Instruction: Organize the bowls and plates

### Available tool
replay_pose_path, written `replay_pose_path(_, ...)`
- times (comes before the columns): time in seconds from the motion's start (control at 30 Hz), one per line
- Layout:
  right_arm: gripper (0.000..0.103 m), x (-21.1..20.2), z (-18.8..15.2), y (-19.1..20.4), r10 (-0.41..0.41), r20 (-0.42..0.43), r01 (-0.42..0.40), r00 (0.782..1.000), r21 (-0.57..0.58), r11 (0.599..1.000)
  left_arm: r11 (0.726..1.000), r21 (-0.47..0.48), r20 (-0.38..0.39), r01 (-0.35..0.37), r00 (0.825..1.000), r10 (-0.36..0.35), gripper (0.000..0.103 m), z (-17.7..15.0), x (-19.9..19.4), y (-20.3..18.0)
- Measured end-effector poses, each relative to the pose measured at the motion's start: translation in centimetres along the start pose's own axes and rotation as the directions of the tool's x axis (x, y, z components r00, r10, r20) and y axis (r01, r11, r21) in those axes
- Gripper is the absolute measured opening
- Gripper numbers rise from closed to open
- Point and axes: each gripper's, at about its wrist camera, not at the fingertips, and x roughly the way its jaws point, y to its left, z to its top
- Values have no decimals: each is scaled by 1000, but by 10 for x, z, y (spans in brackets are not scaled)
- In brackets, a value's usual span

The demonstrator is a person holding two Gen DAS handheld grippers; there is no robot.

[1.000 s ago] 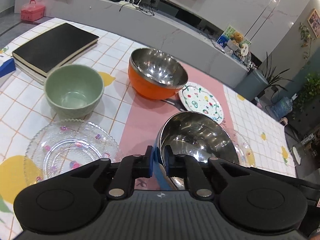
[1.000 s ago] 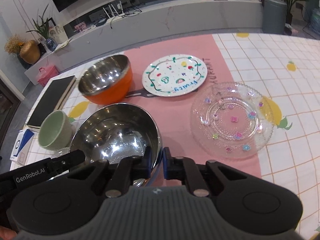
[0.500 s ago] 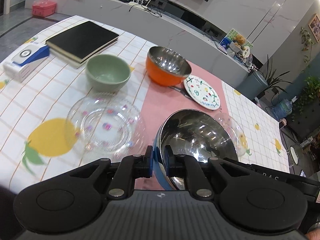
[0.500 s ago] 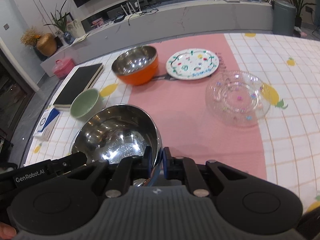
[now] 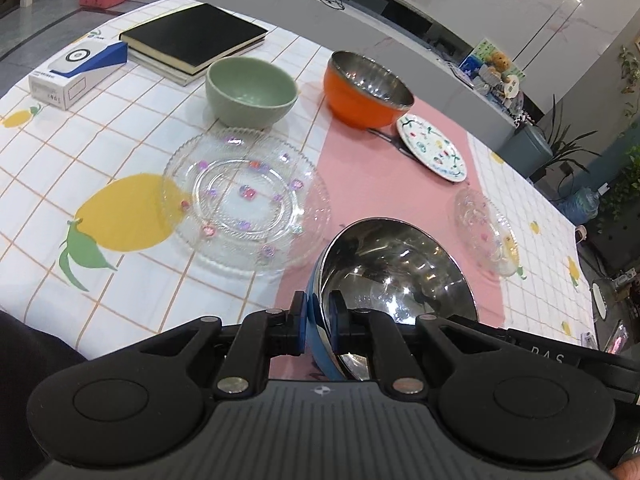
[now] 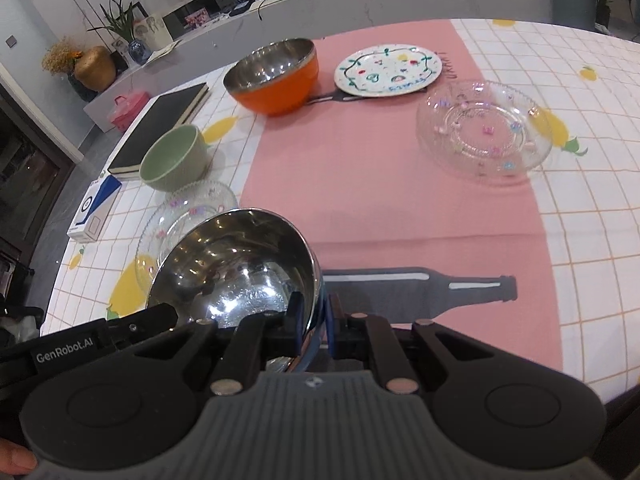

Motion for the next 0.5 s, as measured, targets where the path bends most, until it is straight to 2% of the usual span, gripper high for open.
replay_pose_path(0.4,10,8,0,-1,0,-9,0,1000,7,1000,1000,21,9,-9,1000,9,12,1,4,0)
replay_pose_path(0.5,14,8,1,-3,18,-10,-18,1000,21,1000,1000,27,13,-11,1000,10,13,1,4,-1)
